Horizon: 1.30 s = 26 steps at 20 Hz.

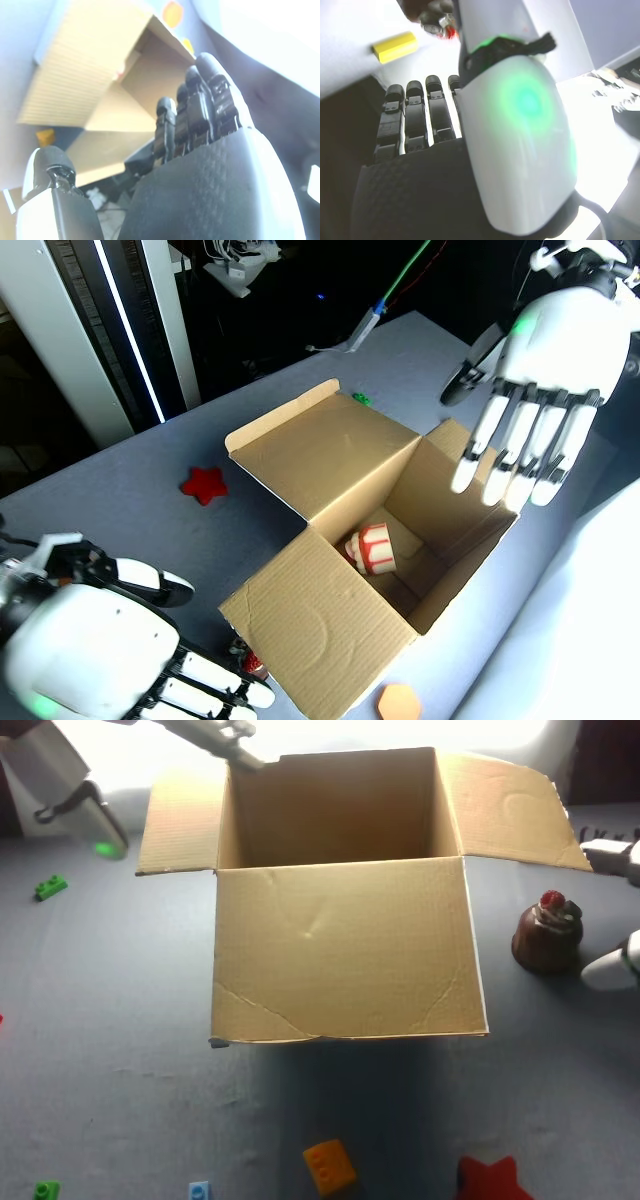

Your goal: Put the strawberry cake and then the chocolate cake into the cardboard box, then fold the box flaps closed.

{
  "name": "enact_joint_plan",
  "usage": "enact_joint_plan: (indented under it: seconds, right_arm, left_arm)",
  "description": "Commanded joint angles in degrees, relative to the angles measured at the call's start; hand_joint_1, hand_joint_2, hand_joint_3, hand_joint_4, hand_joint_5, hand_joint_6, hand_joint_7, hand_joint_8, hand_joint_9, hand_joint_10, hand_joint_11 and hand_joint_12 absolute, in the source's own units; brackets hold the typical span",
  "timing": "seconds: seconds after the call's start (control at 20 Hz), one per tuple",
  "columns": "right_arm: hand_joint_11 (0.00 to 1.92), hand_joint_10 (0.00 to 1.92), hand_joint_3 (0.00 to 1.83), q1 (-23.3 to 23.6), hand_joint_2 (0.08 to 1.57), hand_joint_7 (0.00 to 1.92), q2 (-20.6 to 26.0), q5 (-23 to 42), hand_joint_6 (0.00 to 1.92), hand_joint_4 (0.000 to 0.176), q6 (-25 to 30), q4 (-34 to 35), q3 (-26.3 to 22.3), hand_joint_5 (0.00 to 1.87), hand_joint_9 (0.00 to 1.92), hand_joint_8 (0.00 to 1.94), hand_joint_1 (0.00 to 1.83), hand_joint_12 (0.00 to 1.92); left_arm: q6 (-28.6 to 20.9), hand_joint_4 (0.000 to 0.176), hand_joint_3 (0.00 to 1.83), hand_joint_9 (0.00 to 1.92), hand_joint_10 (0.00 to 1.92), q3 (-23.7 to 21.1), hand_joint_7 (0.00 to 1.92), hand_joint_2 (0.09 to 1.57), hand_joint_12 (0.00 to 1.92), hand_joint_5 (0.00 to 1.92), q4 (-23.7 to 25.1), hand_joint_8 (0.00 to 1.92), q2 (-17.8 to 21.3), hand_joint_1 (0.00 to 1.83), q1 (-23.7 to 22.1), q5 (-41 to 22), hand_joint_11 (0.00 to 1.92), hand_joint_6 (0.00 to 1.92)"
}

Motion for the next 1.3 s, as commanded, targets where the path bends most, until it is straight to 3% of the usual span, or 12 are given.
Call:
enact_joint_plan:
  seconds: [0.0, 0.15, 0.35, 0.7, 0.8, 0.9, 1.05, 1.1, 1.15, 1.2, 1.25]
  right_arm:
    - [0.00, 0.00, 0.00, 0.2, 0.95, 0.00, 0.1, 5.6, 0.00, 0.020, -0.1, -0.1, 0.8, 0.00, 0.00, 0.00, 1.13, 0.00]
    - [0.00, 0.00, 0.00, -0.3, 0.93, 0.00, -2.0, 6.4, 0.00, 0.018, -0.4, -0.1, 2.4, 0.00, 0.00, 0.00, 1.14, 0.00]
    - [0.00, 0.00, 0.00, -1.3, 0.94, 0.00, -5.0, 7.7, 0.00, 0.020, -1.6, -0.1, 4.8, 0.00, 0.00, 0.00, 1.12, 0.00]
    - [0.00, 0.00, 0.01, -1.5, 0.97, 0.00, -8.2, 7.8, 0.00, 0.020, -1.6, -0.1, 8.2, 0.00, 0.00, 0.00, 1.15, 0.00]
    - [0.00, 0.00, 0.00, -1.5, 0.97, 0.00, -8.8, 7.8, 0.00, 0.012, -1.6, -0.1, 8.8, 0.00, 0.00, 0.00, 1.16, 0.00]
    - [0.00, 0.00, 0.01, -1.4, 0.97, 0.00, -9.2, 7.9, 0.00, 0.023, -1.6, -0.1, 9.2, 0.00, 0.00, 0.00, 1.15, 0.00]
    - [0.00, 0.00, 0.01, -1.3, 1.00, 0.00, -9.2, 7.9, 0.00, 0.013, -1.6, -0.1, 9.2, 0.00, 0.00, 0.00, 1.13, 0.00]
    - [0.00, 0.01, 0.00, -1.2, 1.01, 0.07, -9.2, 7.9, 0.00, 0.022, -1.5, -0.1, 9.2, 0.06, 0.07, 0.01, 1.13, 0.13]
    - [0.00, 0.01, 0.00, -1.2, 1.01, 0.07, -9.2, 7.9, 0.00, 0.022, -1.5, -0.1, 9.2, 0.06, 0.07, 0.01, 1.13, 0.13]
    - [0.00, 0.15, 0.00, -1.2, 1.02, 0.45, -9.2, 8.0, 0.06, 0.000, -1.5, -0.1, 9.2, 0.30, 0.40, 0.07, 1.14, 0.88]
    - [0.00, 0.26, 0.01, -1.2, 1.06, 0.62, -9.2, 8.3, 0.12, 0.000, -1.5, -0.1, 9.2, 0.47, 0.56, 0.12, 1.14, 1.35]
  left_arm:
    - [-0.5, 0.064, 0.02, 0.22, 0.00, 0.1, 0.15, 0.96, 0.95, 0.18, -3.1, 0.00, 1.3, 0.36, -1.0, 1.2, 0.00, 0.00]
    - [-1.7, 0.062, 0.01, 0.22, 0.00, -0.4, 0.16, 0.97, 0.95, 0.17, -2.4, 0.01, 4.7, 0.34, -1.0, 0.1, 0.00, 0.00]
    - [-2.4, 0.058, 0.02, 0.23, 0.01, -1.8, 0.17, 1.05, 0.97, 0.17, -0.9, 0.00, 9.3, 0.08, -1.0, 0.0, 0.00, 0.00]
    - [-3.4, 0.063, 0.01, 0.22, 0.00, -6.7, 0.15, 1.05, 0.99, 0.17, -1.7, 0.00, 16.1, 0.11, 2.3, -1.1, 0.00, 0.00]
    - [-3.4, 0.065, 0.00, 0.22, 0.00, -8.4, 0.15, 1.04, 0.97, 0.18, -2.4, 0.00, 17.3, 0.14, 3.6, -1.6, 0.00, 0.00]
    - [-3.4, 0.063, 0.00, 0.23, 0.00, -9.8, 0.16, 1.04, 1.01, 0.17, -4.0, 0.00, 18.1, 0.12, 5.6, -1.2, 0.00, 0.00]
    - [-1.8, 0.069, 0.00, 0.23, 0.01, -9.8, 0.17, 1.04, 1.01, 0.16, -7.8, 0.00, 18.5, 0.12, 8.8, -0.4, 0.00, 0.00]
    - [-1.2, 0.066, 0.00, 0.22, 0.00, -9.7, 0.16, 1.04, 0.99, 0.16, -9.4, 0.00, 18.6, 0.13, 10.3, 0.1, 0.00, 0.00]
    - [-0.5, 0.066, 0.00, 0.22, 0.00, -9.6, 0.16, 1.04, 0.99, 0.16, -11.1, 0.00, 18.7, 0.13, 11.6, 0.4, 0.00, 0.00]
    - [0.2, 0.067, 0.00, 0.22, 0.00, -9.6, 0.16, 1.04, 1.01, 0.15, -12.5, 0.00, 18.9, 0.10, 12.7, 0.6, 0.00, 0.00]
    - [0.8, 0.066, 0.00, 0.23, 0.00, -9.6, 0.16, 1.04, 1.01, 0.15, -13.6, 0.00, 18.9, 0.11, 13.6, 0.9, 0.00, 0.00]
